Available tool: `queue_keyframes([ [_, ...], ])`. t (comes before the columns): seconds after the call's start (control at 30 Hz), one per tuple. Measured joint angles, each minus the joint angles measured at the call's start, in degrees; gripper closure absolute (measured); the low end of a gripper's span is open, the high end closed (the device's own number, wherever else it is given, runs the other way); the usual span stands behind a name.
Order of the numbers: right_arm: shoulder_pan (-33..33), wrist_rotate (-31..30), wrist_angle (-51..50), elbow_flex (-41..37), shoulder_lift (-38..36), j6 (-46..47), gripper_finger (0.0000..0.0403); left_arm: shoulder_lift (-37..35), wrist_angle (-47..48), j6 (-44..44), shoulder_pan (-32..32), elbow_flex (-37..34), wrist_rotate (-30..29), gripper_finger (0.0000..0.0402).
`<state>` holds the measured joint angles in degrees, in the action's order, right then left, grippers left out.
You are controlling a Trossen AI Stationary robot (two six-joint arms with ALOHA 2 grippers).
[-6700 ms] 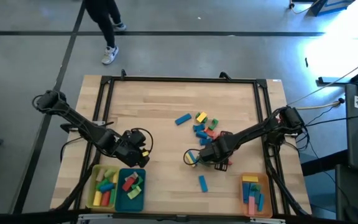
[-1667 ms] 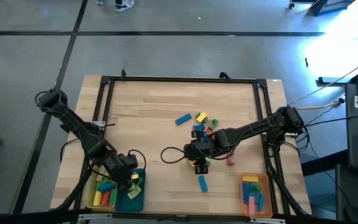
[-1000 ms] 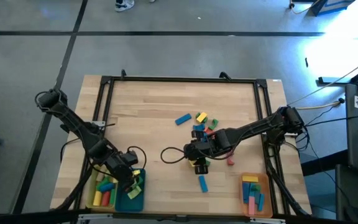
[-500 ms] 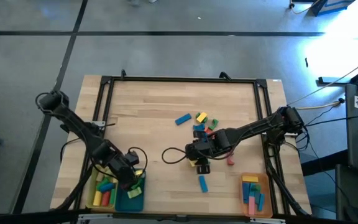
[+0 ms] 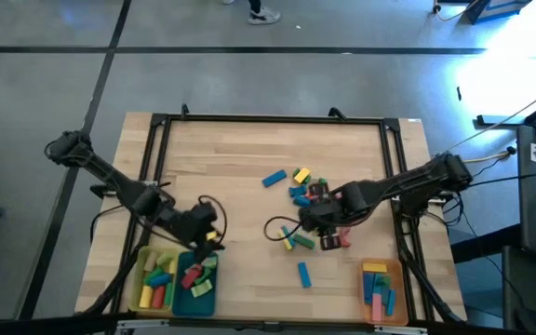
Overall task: Sort blocks by size
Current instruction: Put the red arch block into the blue bin
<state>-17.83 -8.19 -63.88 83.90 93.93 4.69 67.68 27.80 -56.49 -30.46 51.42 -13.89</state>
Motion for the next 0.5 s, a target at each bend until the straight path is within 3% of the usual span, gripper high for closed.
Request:
queue_keyframes([
  [0.17, 2.3, -0.2, 2.8, -10.1, -10.0, 3.4, 0.0230, 1.6, -0.7, 6.1, 8.8, 0.0, -0.1, 0.0188],
  [0.33, 3.3, -2.7, 7.8, -24.4, -19.6, 20.2, 0.0230, 4.2, -9.4, 16.5, 17.3, 0.0, -0.3, 0.0188],
  [0.5, 3.2, 2.8, 11.9, -33.1, -22.3, 35.7, 0.0230, 8.4, -21.9, 26.6, 22.2, 0.0, -0.2, 0.0188],
])
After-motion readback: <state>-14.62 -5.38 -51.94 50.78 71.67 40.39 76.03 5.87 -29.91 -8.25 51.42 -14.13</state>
